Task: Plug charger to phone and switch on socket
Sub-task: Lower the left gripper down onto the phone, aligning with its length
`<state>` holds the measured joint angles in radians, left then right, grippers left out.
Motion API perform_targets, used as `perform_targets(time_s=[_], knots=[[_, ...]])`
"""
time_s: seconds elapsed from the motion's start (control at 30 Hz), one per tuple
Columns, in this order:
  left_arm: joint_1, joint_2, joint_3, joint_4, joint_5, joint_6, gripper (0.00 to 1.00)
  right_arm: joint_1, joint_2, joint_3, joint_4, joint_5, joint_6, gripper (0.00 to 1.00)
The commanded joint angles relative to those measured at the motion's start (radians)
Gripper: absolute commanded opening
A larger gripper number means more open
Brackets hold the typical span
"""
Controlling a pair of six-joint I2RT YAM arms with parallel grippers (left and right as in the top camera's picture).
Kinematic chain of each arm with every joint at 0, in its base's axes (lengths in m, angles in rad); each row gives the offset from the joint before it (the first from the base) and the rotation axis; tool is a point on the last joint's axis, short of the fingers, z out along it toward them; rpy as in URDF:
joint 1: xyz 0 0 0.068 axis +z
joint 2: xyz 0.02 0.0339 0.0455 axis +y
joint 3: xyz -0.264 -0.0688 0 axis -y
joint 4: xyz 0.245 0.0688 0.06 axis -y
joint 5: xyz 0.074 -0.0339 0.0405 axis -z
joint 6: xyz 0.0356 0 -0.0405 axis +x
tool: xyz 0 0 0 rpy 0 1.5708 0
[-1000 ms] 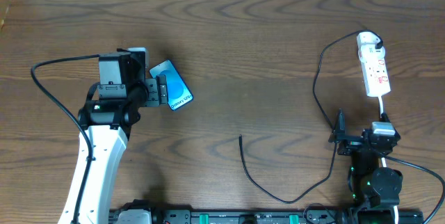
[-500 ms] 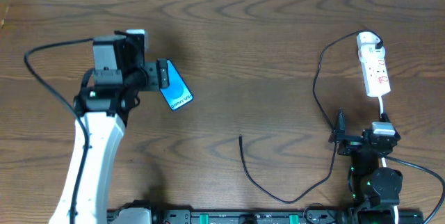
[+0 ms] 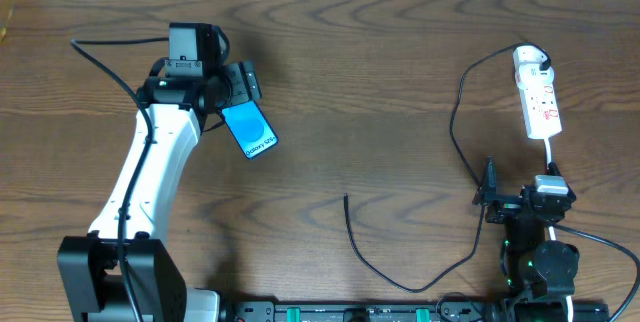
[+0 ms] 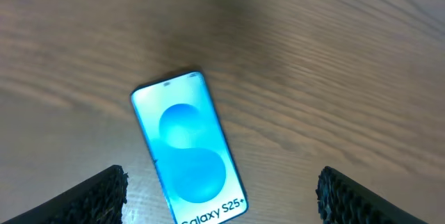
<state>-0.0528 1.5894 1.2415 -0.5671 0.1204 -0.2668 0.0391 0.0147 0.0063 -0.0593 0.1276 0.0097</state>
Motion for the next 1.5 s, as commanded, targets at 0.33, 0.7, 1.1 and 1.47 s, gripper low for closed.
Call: perform_targets(time_s=[0.33,0.7,1.1,1.47], knots=[[0.001,0.008,0.028,-0.031,-0.069,-0.112,0.82,0.010,-0.009,-0.001,-0.004,0.001,-0.015,0.99],[0.001,0.008,0.028,-0.043,-0.070,-0.139,0.98,0.010,-0.009,-0.001,-0.004,0.001,-0.015,0.99],[0.001,0.023,0.104,-0.197,-0.088,-0.229,0.98,0.010,-0.009,-0.001,-0.004,0.001,-0.015,0.99],[0.001,0.230,0.320,-0.374,-0.087,-0.225,0.99,0.010,-0.009,-0.001,-0.004,0.001,-0.015,0.99]])
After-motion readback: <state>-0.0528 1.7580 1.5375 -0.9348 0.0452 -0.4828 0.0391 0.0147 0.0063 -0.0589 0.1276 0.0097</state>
